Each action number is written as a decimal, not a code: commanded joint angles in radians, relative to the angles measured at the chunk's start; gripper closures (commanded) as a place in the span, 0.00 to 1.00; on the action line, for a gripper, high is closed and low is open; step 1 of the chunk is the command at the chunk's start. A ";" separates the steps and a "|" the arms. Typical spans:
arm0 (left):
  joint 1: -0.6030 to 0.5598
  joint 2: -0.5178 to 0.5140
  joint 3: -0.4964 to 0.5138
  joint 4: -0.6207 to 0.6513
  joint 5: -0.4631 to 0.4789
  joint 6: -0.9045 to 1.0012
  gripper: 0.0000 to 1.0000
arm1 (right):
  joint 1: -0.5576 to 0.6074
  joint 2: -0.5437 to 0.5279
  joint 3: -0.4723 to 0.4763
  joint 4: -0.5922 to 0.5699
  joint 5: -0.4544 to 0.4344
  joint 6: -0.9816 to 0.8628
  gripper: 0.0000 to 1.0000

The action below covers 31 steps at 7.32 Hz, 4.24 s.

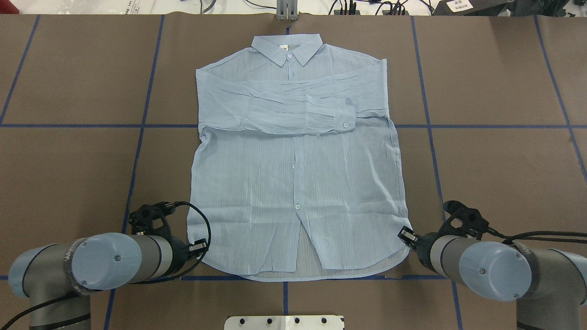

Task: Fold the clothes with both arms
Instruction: 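Grasp both hem corners with the left and right grippers, then lift both hem corners and carry them toward the collar, then release the hem near the collar and raise both grippers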

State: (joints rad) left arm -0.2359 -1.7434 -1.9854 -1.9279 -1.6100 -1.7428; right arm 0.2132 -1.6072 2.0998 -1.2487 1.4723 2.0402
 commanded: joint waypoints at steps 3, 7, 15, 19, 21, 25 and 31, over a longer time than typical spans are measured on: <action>0.006 0.010 -0.192 0.102 0.009 -0.012 1.00 | -0.017 -0.124 0.165 0.000 0.000 0.009 1.00; -0.125 -0.007 -0.300 0.147 -0.034 -0.023 1.00 | 0.101 -0.134 0.284 0.000 0.016 0.003 1.00; -0.509 -0.351 0.245 0.049 -0.179 0.232 1.00 | 0.570 0.456 -0.229 -0.173 0.263 -0.210 1.00; -0.591 -0.484 0.561 -0.111 -0.180 0.265 1.00 | 0.638 0.696 -0.637 -0.152 0.263 -0.391 1.00; -0.599 -0.522 0.756 -0.302 -0.174 0.267 1.00 | 0.661 0.769 -0.833 -0.024 0.269 -0.397 1.00; -0.599 -0.594 0.959 -0.424 -0.143 0.267 1.00 | 0.670 0.860 -1.064 0.067 0.267 -0.408 1.00; -0.597 -0.601 1.022 -0.487 -0.143 0.266 0.62 | 0.664 0.863 -1.065 0.069 0.261 -0.439 0.00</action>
State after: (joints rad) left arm -0.8292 -2.3448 -0.9617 -2.4137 -1.7533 -1.4761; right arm 0.8681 -0.7442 1.0242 -1.1804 1.7332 1.6138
